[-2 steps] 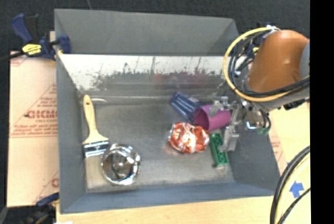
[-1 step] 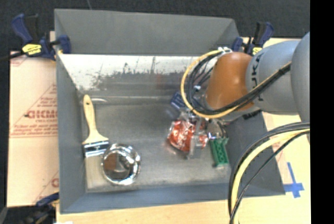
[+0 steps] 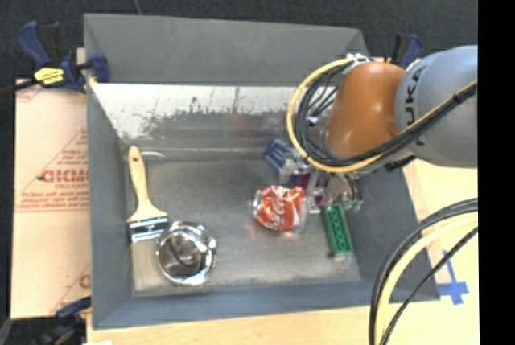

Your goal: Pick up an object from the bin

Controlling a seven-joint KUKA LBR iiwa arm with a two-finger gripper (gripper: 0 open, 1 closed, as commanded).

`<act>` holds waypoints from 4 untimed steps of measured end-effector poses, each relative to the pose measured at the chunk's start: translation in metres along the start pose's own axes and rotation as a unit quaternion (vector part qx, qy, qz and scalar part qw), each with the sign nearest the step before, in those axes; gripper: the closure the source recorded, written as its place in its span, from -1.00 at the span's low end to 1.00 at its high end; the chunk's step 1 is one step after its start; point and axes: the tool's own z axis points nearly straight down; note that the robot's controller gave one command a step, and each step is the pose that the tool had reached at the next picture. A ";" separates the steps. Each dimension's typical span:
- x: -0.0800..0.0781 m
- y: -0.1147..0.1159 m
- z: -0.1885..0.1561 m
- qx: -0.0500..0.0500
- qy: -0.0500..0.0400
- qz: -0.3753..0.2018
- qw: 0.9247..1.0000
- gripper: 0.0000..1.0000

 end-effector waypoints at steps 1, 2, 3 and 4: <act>0.008 -0.022 0.023 -0.002 0.009 -0.036 0.999 -1.00; 0.005 -0.004 0.053 0.000 -0.001 0.031 1.000 -1.00; 0.003 -0.008 0.052 0.000 -0.001 0.004 1.000 1.00; 0.003 -0.008 0.052 0.000 -0.001 0.003 1.000 1.00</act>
Offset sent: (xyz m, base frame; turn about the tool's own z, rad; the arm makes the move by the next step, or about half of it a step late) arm -0.0050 -0.0033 -0.0537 0.0631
